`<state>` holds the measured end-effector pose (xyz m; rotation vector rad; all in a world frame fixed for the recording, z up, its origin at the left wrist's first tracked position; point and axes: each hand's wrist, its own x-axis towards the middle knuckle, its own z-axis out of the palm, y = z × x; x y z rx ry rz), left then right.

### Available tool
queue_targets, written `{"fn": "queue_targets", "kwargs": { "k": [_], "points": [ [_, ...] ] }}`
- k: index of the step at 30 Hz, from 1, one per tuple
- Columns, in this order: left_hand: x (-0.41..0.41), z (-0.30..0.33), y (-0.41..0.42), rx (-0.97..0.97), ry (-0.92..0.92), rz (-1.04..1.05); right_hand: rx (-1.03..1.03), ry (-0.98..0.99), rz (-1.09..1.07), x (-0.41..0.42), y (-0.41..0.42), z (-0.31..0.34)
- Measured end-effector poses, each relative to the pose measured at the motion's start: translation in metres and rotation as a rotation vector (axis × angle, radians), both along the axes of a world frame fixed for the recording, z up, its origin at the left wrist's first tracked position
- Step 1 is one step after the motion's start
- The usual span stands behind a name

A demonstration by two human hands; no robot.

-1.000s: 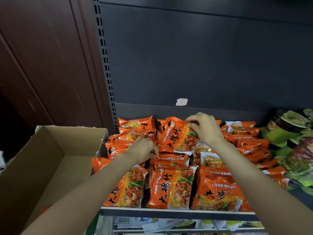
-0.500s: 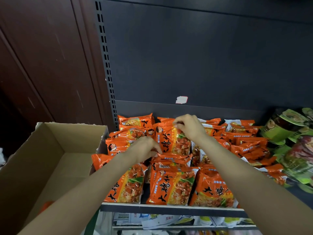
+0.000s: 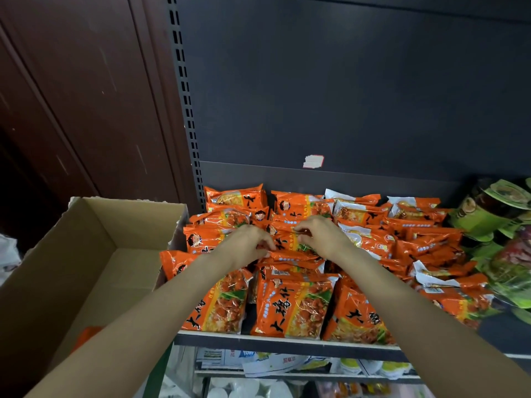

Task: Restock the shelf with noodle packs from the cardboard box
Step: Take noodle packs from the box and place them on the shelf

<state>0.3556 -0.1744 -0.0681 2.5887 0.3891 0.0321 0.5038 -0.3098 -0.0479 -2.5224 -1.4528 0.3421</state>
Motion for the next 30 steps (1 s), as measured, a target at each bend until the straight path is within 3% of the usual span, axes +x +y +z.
{"fn": "queue_targets", "kwargs": {
  "k": [3,7,11,14,20,24,30],
  "points": [
    [0.000,0.006,-0.003,0.020,-0.035,0.034,-0.014,-0.020,0.006,-0.004,0.000,0.003],
    [-0.018,0.023,-0.005,0.120,-0.186,0.132,0.212,0.015,0.017,-0.027,0.009,0.010],
    [-0.067,0.034,0.009,0.146,-0.336,0.294,0.369,0.132,0.083,-0.070,0.036,0.019],
    [-0.120,0.031,0.030,0.107,-0.349,0.445,0.402,0.197,0.138,-0.113,0.060,0.019],
    [-0.230,0.001,0.096,0.032,-0.112,0.596,0.381,0.244,0.210,-0.208,0.124,0.003],
    [-0.282,-0.030,0.139,-0.045,0.068,0.608,0.312,0.127,0.246,-0.267,0.164,-0.011],
    [-0.311,-0.081,0.179,-0.173,0.282,0.493,0.010,0.343,0.104,-0.320,0.215,-0.070]
  ]
}}
